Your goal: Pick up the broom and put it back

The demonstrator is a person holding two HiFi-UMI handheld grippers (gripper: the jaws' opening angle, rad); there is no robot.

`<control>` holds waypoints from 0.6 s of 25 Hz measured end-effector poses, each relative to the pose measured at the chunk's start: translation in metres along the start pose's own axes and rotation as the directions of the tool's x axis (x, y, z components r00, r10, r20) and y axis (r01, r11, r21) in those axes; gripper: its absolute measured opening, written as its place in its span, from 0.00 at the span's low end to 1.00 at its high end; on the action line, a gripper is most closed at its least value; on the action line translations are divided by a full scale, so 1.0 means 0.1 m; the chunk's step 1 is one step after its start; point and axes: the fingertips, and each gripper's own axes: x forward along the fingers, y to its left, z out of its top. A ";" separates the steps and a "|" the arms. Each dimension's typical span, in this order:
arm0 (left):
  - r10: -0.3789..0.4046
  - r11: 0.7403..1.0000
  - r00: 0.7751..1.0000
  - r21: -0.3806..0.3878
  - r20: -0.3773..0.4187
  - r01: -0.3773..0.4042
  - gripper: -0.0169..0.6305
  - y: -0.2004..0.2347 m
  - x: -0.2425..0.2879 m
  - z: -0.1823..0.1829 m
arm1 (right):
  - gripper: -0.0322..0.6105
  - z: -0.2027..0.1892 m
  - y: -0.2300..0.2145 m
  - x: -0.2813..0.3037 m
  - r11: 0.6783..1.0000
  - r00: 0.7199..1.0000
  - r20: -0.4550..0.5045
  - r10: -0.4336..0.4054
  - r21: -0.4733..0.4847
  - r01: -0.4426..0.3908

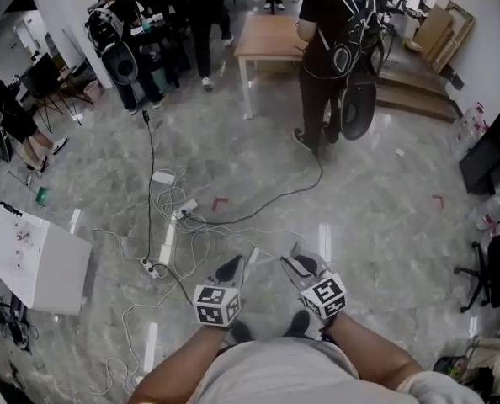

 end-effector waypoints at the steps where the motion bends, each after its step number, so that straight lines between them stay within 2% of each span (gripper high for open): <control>1: -0.005 1.000 1.000 0.023 0.020 0.005 0.03 -0.05 -0.07 0.15 | 0.19 0.24 0.10 -0.01 1.000 1.000 0.025 0.012 -0.008 -0.011; 5: -0.013 0.997 0.996 0.080 0.088 0.006 0.03 -0.12 -0.30 0.69 | 0.19 1.06 0.43 -0.03 0.998 0.993 0.108 0.055 -0.035 -0.052; 8: -0.020 0.996 0.990 0.088 0.142 0.008 0.03 -0.11 -0.38 0.95 | 0.19 1.39 0.53 -0.04 0.996 0.986 0.148 0.072 -0.056 -0.064; 11: -0.033 0.996 0.985 0.090 0.170 0.018 0.03 -0.16 -0.39 1.05 | 0.19 1.45 0.55 -0.11 0.996 0.986 0.152 0.073 -0.069 -0.063; 15: -0.070 0.994 0.984 0.089 0.162 0.057 0.03 -0.28 -0.29 1.01 | 0.19 1.32 0.50 -0.31 0.996 0.992 0.118 0.053 -0.080 -0.044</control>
